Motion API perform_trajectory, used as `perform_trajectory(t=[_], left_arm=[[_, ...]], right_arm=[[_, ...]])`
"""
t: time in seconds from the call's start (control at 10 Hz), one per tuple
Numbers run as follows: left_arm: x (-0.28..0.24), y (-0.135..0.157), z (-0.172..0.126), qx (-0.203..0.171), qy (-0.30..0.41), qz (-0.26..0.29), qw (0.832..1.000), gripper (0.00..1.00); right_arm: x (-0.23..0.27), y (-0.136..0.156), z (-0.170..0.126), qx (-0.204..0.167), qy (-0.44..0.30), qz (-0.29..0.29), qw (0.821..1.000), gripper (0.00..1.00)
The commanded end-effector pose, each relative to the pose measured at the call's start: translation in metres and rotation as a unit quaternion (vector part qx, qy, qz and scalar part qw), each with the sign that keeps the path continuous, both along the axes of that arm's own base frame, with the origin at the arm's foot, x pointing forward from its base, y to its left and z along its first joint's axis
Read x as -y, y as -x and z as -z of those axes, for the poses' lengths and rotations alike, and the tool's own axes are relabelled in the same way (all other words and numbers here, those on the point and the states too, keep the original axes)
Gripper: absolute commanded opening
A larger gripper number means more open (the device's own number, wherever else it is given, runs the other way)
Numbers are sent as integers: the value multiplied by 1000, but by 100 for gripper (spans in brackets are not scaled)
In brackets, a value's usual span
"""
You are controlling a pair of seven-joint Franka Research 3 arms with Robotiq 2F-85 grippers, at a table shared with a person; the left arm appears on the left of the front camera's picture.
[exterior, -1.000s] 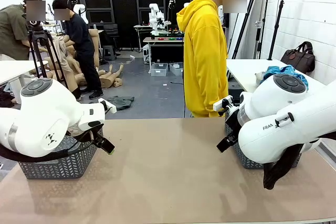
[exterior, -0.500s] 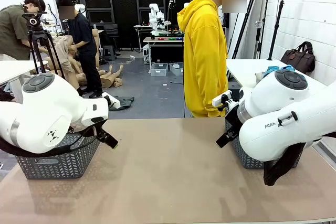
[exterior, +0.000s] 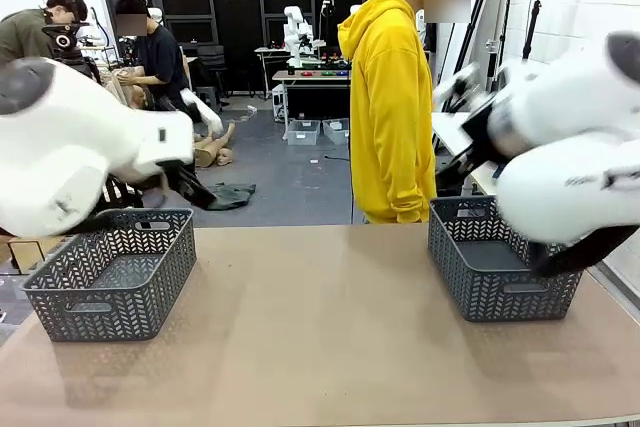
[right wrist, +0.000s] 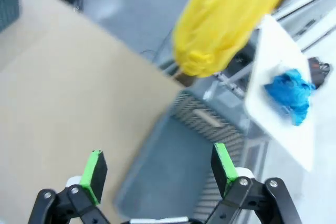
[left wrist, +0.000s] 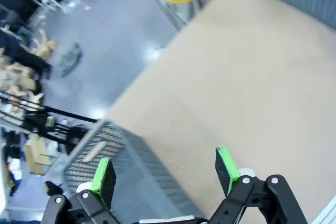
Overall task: Sort the tops and bottoms.
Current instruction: Lift clothes from the center of the table with your left hand.
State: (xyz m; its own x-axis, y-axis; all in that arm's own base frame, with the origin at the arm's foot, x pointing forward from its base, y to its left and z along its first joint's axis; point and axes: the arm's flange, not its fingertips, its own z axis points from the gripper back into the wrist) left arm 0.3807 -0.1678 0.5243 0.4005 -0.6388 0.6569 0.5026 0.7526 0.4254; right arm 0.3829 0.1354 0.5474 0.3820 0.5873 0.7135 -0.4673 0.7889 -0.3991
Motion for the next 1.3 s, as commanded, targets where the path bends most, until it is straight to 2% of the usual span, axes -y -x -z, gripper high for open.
perform_trajectory(t=[0.0, 0.1, 0.2, 0.3, 0.5, 0.6, 0.7, 0.9, 1.0, 1.1, 1.2], left_arm=[[-51, 0, -37, 25, -32, -45, 998, 100], [-87, -5, -50, 0, -27, -55, 998, 100], [-132, -13, -56, -15, -14, -93, 995, 100], [-191, -16, -59, -42, 10, -116, 992, 100], [-288, -14, -42, -83, 61, -153, 983, 100], [-327, -8, -28, -95, 88, -173, 976, 100], [-357, 0, -11, -101, 120, -188, 970, 100], [-384, 2, 9, -111, 145, -195, 964, 100], [-379, -2, 12, -119, 140, -195, 963, 100], [-386, 17, 10, -108, 132, -210, 963, 100], [-386, 17, 10, -108, 132, -210, 963, 100]], right_arm=[[46, 9, -44, 43, 15, 86, 995, 100], [77, 13, -59, 57, 5, 127, 990, 100], [114, 15, -68, 65, -3, 171, 983, 100], [157, 19, -70, 65, -20, 215, 974, 100], [236, 26, -45, 55, -59, 282, 956, 100], [268, 31, -21, 34, -74, 322, 943, 100], [295, 43, 1, 28, -91, 354, 930, 100], [311, 48, 28, 24, -126, 364, 922, 100], [309, 42, 35, 15, -125, 352, 927, 100], [333, 37, 0, 7, -103, 365, 925, 100], [333, 37, 0, 7, -103, 365, 925, 100]])
